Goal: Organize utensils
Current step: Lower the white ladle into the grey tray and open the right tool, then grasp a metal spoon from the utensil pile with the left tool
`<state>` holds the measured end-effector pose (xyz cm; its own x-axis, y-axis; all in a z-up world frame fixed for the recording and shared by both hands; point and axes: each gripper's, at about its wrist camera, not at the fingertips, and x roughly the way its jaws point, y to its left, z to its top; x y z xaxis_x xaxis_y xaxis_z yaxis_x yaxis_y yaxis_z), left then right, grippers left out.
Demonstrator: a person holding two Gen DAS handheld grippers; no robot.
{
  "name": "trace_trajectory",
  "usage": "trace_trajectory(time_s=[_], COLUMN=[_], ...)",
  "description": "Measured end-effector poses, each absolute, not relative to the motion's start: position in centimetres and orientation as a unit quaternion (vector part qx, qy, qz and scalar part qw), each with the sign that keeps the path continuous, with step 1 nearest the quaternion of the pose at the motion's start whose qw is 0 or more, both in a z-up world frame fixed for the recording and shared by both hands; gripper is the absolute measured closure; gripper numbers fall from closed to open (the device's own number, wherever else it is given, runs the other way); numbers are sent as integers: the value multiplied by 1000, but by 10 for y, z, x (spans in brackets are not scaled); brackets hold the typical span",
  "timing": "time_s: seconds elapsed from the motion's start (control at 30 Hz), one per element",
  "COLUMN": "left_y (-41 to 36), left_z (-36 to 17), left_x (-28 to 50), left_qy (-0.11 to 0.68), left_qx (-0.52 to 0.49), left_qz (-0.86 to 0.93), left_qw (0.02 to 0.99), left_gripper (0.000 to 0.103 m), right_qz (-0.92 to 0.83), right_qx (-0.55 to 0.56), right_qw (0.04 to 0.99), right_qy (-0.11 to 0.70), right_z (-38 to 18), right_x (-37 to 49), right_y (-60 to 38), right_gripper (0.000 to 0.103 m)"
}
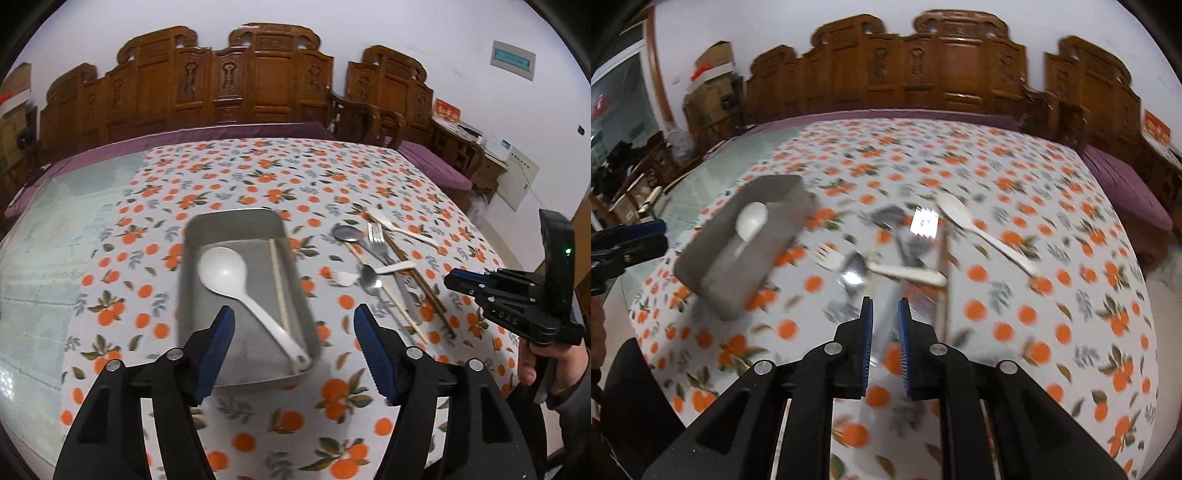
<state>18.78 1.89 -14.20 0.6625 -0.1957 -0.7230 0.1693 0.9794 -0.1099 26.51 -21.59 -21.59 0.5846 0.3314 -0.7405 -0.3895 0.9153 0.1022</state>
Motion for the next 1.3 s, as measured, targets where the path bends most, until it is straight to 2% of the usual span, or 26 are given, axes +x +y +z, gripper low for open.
trace_trajectory(time_s=[0.2,0.27,0.33,0.67,0.8,0.87,0.97,1.03,1.3], left_y=[-15,-28,-38,-84,-93,-95,-96,-96,-99], left_z=[-152,-156,-161,-195,-211,-219,-228,-233,-239], left_x=[193,197,203,253,274,282,292,298,307], left_qy=[409,414,419,448,464,472,480,488,492], left_qx=[-2,5,9,13,7,3,-5,-11,-12], left_qz=[-112,-117,-122,-137,-133,-130,-123,-118,-113], left_qw=[906,903,900,883,876,872,868,865,863], left_gripper=[35,35,35,36,44,52,56,65,72], right_qz=[187,184,184,172,171,172,173,174,175], right_qx=[-35,-30,-29,-2,5,8,10,11,14], right_qw=[892,894,893,894,893,892,891,891,891], right_qy=[410,408,409,413,417,418,419,419,419], right_z=[-226,-226,-226,-227,-229,-231,-233,-233,-232], right_x=[270,272,273,282,283,284,285,285,285], right_y=[-231,-235,-237,-262,-266,-268,-268,-268,-270], right_gripper=[87,80,78,78,78,78,78,78,78])
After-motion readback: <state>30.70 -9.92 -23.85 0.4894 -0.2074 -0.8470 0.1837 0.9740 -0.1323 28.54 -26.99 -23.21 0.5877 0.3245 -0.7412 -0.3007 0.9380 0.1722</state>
